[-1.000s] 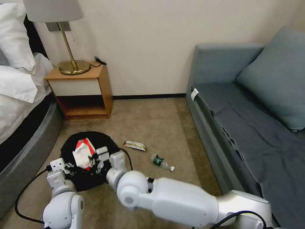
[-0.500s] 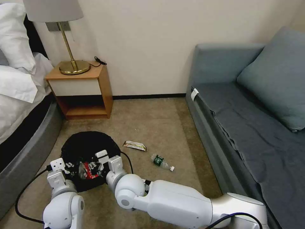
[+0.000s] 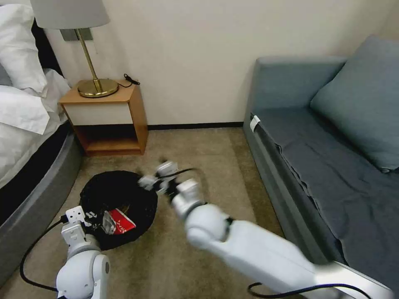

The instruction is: Pick up the trash bin, then pick up the garbage on the floor and place it into the trash bin.

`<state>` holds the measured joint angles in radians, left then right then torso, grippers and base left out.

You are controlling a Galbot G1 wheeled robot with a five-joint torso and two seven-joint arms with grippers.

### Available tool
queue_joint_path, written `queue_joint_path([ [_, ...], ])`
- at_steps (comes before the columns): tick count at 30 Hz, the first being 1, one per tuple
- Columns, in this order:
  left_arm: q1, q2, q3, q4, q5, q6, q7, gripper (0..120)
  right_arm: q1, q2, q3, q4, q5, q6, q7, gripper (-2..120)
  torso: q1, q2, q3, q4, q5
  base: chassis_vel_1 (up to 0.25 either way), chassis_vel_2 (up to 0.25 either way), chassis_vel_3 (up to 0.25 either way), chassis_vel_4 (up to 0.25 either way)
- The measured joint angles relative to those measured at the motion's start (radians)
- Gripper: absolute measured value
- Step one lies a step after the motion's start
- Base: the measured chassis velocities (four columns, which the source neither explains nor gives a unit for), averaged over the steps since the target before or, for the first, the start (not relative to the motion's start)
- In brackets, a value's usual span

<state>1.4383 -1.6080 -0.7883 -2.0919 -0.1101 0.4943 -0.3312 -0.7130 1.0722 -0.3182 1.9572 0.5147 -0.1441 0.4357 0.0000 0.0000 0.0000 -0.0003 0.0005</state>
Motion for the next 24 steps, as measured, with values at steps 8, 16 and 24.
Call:
queue_joint_path([
  [8, -0.001, 0.0, -0.009, 0.003, 0.001, -0.013, 0.003, 1, -0.302, -0.035, 0.316, 0.197, -0.099, 0.018, 0.0, 100, 0.0, 0.0, 0.0, 0.0004, -0.0003, 0.0, 0.0, 0.0, 0.0],
  [16, -0.006, 0.0, -0.02, 0.003, 0.001, -0.02, 0.003, 1, -0.619, 0.078, 0.435, 0.299, -0.248, 0.072, -0.05, 100, 0.0, 0.0, 0.0, 0.0001, -0.0005, 0.0, 0.0, 0.0, 0.0],
  [24, -0.008, 0.0, -0.023, 0.003, 0.0, -0.031, 0.003, 1, -0.707, 0.162, 0.414, 0.264, -0.331, 0.147, -0.092, 100, 0.0, 0.0, 0.0, 0.0004, -0.0007, 0.0, 0.0, 0.0, 0.0],
])
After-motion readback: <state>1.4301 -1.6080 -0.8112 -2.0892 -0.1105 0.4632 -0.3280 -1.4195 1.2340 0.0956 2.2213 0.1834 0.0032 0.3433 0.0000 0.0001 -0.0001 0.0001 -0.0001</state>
